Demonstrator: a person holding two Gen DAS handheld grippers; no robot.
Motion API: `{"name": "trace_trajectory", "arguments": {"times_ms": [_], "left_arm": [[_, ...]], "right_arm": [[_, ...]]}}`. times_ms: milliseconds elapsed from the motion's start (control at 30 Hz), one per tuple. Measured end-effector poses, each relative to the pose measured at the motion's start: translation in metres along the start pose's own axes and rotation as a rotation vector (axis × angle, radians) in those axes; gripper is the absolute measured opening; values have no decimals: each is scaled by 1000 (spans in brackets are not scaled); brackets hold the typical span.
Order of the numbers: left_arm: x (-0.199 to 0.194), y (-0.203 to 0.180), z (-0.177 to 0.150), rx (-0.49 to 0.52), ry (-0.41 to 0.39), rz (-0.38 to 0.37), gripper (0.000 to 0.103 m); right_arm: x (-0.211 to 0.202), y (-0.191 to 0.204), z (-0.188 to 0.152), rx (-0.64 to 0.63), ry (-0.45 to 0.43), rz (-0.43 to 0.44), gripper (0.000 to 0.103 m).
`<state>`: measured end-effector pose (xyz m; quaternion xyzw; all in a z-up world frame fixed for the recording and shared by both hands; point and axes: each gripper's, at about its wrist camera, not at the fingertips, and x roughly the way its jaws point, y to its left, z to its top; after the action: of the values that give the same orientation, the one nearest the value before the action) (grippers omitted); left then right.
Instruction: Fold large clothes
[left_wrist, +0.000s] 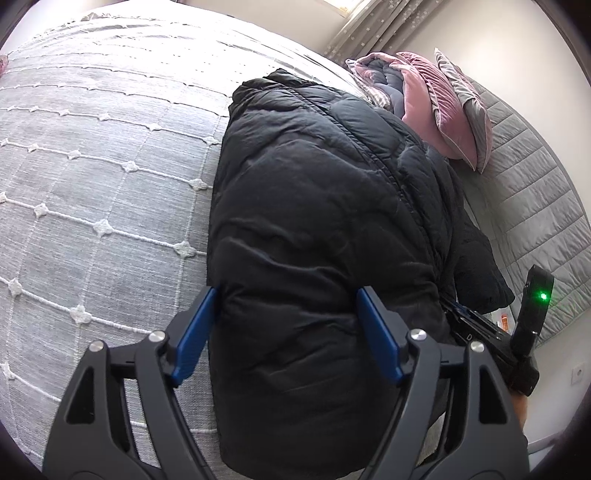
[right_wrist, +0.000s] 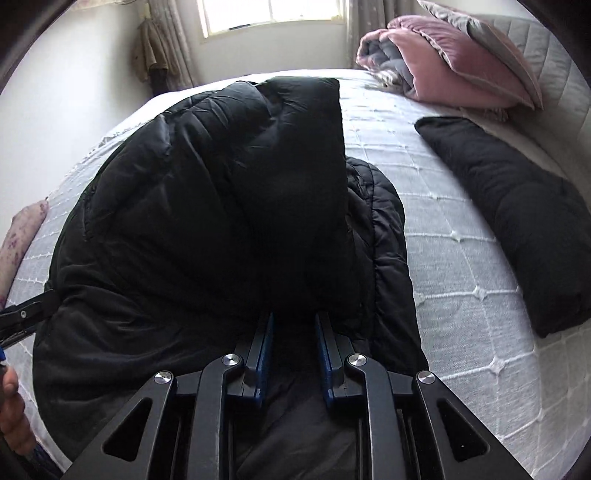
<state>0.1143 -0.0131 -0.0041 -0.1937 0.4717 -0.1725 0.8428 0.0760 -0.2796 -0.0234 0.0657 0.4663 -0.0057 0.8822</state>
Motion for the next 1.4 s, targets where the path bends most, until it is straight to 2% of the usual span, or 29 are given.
{"name": "trace_trajectory", "arguments": {"times_ms": [167,200,233,300,333,400,467,567,667,733,800,933,1067,1200,1400], "left_arm": [[-7,14,3,-36,6,-19,77],[-9,17,3,-44,4,-17,77],[-12,21,4,-53,1,-18,78],[-15,26,3,-59,-5,-16,78],[-16,30,2,-59,-7,-11,78],[-17,33,-1,-58,-4,-7,80],[-15,34,-2,-57,6,-22,81],[-15,38,-4,-76,23,-56,81],[-15,42,-7,-112,41,-91,81],[-15,42,-9,-123,48,-108,81],[-13,40,-10,-124,56,-122,81],[-7,38,-14,-139,71,-156,82],[-2,35,-18,-136,74,-164,89],[5,26,-22,-106,80,-159,96],[11,23,-26,-96,110,-173,98]], "right_arm": [[-15,-16,1,82,-40,72,30],[-18,-20,1,97,-45,79,39],[-20,-24,0,105,-47,62,60],[-25,-30,0,109,-66,-24,83],[-28,-34,0,112,-78,-51,83],[-28,-41,-3,139,-70,-22,84],[-23,-53,-7,197,-27,53,84],[-16,-75,-16,319,33,216,84],[-16,-86,-21,394,47,349,84],[-17,-85,-23,397,55,416,84],[-12,-78,-23,359,82,415,85],[-9,-60,-33,291,118,350,91],[2,-64,-32,325,148,365,96],[7,-70,-36,333,166,343,102],[24,-77,-41,390,214,386,103]]}}
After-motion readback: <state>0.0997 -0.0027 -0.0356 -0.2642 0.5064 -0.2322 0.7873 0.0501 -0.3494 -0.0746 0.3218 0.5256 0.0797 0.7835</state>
